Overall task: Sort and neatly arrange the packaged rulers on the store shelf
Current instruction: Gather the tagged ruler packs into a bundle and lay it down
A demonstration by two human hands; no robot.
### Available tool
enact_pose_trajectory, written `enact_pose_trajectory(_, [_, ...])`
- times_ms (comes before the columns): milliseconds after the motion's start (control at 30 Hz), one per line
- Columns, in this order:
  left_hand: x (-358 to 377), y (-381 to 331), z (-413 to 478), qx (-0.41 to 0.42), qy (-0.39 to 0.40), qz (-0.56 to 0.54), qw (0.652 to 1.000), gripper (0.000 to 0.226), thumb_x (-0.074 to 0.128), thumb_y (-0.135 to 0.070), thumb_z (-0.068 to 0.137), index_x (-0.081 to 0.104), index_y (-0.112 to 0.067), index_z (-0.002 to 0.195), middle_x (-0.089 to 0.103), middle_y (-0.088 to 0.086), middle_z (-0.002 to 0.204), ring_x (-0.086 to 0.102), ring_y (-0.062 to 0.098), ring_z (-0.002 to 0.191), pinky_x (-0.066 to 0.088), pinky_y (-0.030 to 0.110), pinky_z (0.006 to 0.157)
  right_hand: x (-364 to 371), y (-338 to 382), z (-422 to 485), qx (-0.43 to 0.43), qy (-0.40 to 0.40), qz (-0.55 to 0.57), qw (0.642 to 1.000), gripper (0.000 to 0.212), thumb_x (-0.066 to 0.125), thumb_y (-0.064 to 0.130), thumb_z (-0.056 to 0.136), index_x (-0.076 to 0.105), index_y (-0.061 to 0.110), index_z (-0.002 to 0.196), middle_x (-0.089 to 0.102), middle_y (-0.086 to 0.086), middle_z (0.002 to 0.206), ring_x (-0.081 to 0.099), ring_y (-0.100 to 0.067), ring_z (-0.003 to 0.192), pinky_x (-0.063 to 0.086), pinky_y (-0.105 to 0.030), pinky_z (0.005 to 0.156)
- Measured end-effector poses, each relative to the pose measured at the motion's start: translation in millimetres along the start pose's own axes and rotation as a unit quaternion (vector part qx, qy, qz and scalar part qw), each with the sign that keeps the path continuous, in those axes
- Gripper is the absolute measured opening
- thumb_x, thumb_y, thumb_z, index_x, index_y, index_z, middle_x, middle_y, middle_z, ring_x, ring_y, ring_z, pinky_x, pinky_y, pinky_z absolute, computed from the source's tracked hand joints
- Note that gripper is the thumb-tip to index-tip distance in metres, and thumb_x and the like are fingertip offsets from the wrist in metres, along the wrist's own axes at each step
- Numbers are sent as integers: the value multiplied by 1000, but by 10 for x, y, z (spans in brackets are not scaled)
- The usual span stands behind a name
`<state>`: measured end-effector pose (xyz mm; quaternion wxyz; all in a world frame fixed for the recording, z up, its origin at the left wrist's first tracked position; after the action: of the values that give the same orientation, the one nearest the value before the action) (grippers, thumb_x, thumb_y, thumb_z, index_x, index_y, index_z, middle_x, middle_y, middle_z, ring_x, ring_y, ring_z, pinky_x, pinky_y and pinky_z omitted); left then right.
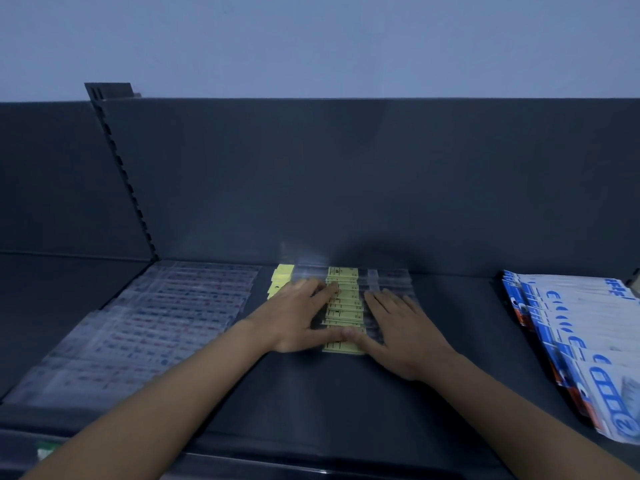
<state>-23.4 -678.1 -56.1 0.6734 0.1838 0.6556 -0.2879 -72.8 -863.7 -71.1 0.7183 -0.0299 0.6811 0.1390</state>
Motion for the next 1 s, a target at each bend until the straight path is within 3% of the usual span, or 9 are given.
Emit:
enact_pose_trajectory(67, [-18,10,8,-4,-26,-11,1000,100,29,-89,74,21,-26,152,28,-9,146,25,13,134,26,30,112,3,-11,-12,2,-14,5,1000,109,-8,85,68,10,19,152,10,3,160,3,-11,146,-2,-34,119])
enact_pose_trajectory(233, [-93,96,186,-49,-28,-32,998,106,25,-89,71,23,-21,152,25,-5,156,21,16,143,21,34,118,-18,-10,-40,-6,-51,18,999,92,5,80,78,26,24,147,31,4,147,26,-14,136,16,-32,114])
enact_pose_trajectory(433, [5,157,336,-83,53,-35,995,105,35,-87,71,11,-28,155,7,-6,162,3,13,148,5,33,119,-3,2,-42,-7,-41,23,999,98,1,83,74,23,23,149,24,6,155,16,-9,142,4,-34,119])
enact_pose_trajectory(600, [59,171,321,-74,102,-37,991,110,28,-91,66,-8,-33,153,-17,-10,160,-17,7,146,-10,34,118,-13,24,-50,2,-17,29,999,103,2,86,69,17,24,150,17,4,159,9,-9,145,2,-33,118])
enact_pose_trajectory(767, [140,173,206,-50,121,-13,991,104,13,-98,60,-13,-47,146,-32,-10,153,-33,8,140,-14,38,119,-82,47,-93,-15,-74,15,997,91,5,86,74,36,29,138,41,11,143,33,-7,131,20,-26,102])
enact_pose_trajectory(833, [125,175,185,-44,91,0,995,104,6,-98,59,-8,-47,148,-33,-11,152,-36,8,138,-16,38,118,-84,16,-56,8,-61,36,997,98,2,85,73,24,25,148,27,7,154,21,-9,140,15,-28,110])
enact_pose_trajectory(933, [108,171,181,-29,54,23,998,104,1,-97,62,-1,-43,151,-26,-13,156,-29,6,141,-15,38,119,-54,-9,45,35,-8,14,999,110,-8,88,65,-6,20,152,-11,4,160,-14,-8,145,-9,-35,117])
enact_pose_trajectory(1000, [109,169,185,-33,66,11,997,104,3,-96,62,0,-42,151,-16,-14,159,-19,6,145,-10,35,119,-54,-35,133,49,27,14,998,113,-9,89,62,-11,20,151,-16,5,158,-19,-8,143,-17,-39,115])
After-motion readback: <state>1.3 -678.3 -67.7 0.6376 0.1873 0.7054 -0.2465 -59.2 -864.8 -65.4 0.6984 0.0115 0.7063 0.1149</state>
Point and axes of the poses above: each hand's wrist, its own z-axis towards the middle knuckle, its own x-axis out of the palm, y = z × x, the point moved 3 cm from there along z, towards the middle knuckle
